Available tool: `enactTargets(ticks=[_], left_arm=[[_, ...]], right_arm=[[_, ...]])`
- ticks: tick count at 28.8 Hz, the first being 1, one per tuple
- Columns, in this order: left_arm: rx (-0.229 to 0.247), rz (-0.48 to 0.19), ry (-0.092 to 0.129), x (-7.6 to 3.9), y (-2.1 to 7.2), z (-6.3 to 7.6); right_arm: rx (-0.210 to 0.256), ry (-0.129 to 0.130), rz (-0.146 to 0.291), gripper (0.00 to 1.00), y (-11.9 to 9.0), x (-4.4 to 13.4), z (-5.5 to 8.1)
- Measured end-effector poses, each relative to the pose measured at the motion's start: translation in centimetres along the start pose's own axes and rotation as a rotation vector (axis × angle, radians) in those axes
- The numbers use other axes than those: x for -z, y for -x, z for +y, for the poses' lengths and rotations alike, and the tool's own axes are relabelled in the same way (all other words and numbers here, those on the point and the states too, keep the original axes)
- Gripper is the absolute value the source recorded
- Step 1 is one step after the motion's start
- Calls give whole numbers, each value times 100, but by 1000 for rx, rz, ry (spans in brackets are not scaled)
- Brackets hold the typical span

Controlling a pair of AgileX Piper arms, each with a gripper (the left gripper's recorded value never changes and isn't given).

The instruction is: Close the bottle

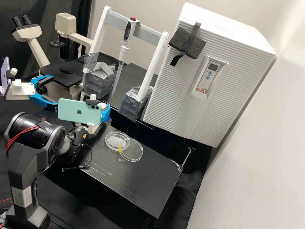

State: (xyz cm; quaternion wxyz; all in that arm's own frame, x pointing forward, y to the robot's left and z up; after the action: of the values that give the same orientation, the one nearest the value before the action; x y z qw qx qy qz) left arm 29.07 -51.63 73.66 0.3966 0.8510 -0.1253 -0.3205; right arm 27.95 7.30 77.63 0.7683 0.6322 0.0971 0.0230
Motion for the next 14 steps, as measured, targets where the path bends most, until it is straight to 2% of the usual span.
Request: enactTargets(ticks=[4,7,11,14], left_arm=[[0,0,0,0,0,0],[0,0,0,0,0,0],[0,0,0,0,0,0],[2,1,0,1,0,-1]], right_arm=[[0,-2,0,0,0,0,0],[0,-19,0,0,0,0,0],[5,-66,-3,0,0,-3,-5],[5,-111,-4,0,0,-3,-5]])
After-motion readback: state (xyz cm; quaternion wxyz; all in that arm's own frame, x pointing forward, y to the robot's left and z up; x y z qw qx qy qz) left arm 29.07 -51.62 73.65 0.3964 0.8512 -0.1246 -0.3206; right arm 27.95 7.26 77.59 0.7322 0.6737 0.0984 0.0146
